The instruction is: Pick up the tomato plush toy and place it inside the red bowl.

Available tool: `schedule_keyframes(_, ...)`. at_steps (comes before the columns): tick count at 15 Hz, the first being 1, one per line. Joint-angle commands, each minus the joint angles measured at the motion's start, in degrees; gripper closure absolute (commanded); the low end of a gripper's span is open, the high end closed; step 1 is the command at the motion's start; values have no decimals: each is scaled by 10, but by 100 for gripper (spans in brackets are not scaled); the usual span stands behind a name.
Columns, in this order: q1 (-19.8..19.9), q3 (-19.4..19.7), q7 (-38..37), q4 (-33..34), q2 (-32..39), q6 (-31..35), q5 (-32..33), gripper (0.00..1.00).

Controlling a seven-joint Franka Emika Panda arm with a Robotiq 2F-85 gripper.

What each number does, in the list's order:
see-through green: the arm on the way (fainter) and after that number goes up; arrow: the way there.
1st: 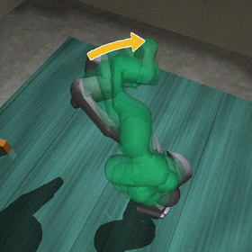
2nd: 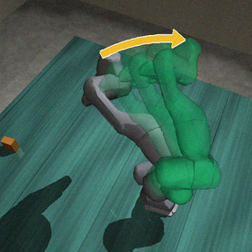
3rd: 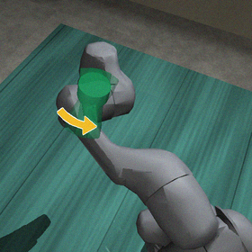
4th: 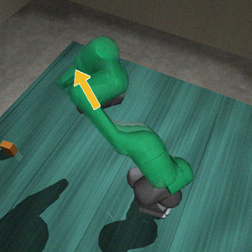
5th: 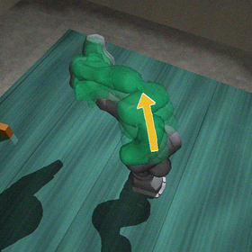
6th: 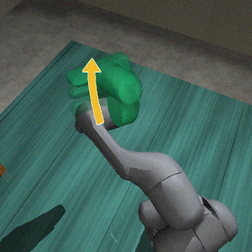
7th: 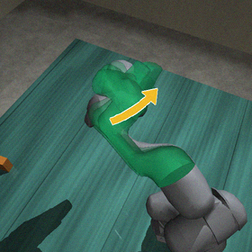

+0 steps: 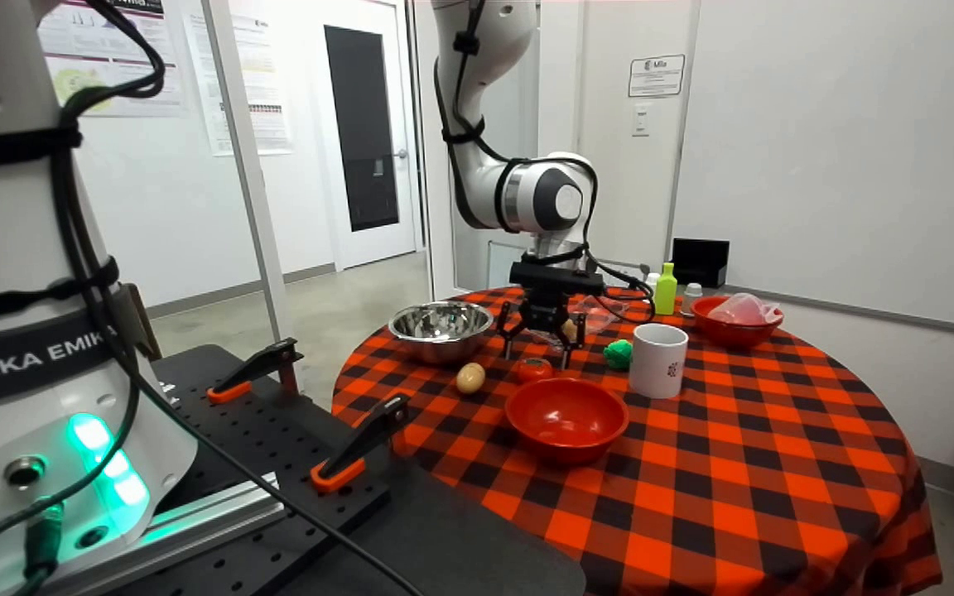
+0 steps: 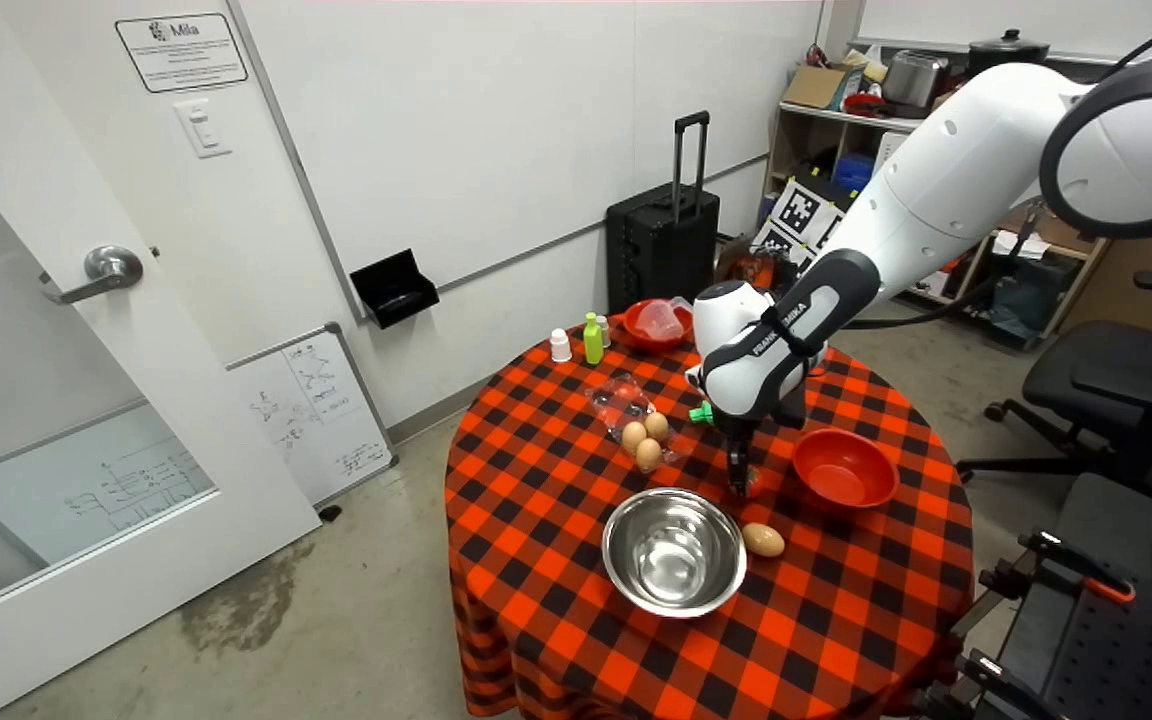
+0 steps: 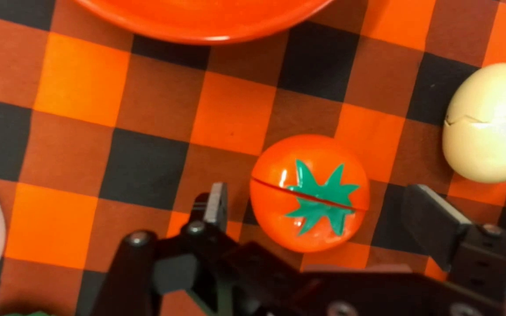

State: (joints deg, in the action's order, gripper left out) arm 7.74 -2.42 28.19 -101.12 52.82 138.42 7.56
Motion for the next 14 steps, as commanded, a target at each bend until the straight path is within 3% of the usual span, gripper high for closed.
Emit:
schedule_keyframes(1,-20,14,-25,44,31,-33,22,0)
schedule_keyframes(2,-22,16,-28,50,36,-38,23,10)
schedule_keyframes(3,-21,15,-30,55,41,-41,22,28)
schedule_keyframes(7,-22,17,-36,70,54,-53,21,56)
schedule_keyframes(8,-23,17,-40,71,53,-57,20,61)
schedule_keyframes(14,-17,32,-78,12,2,-34,16,61)
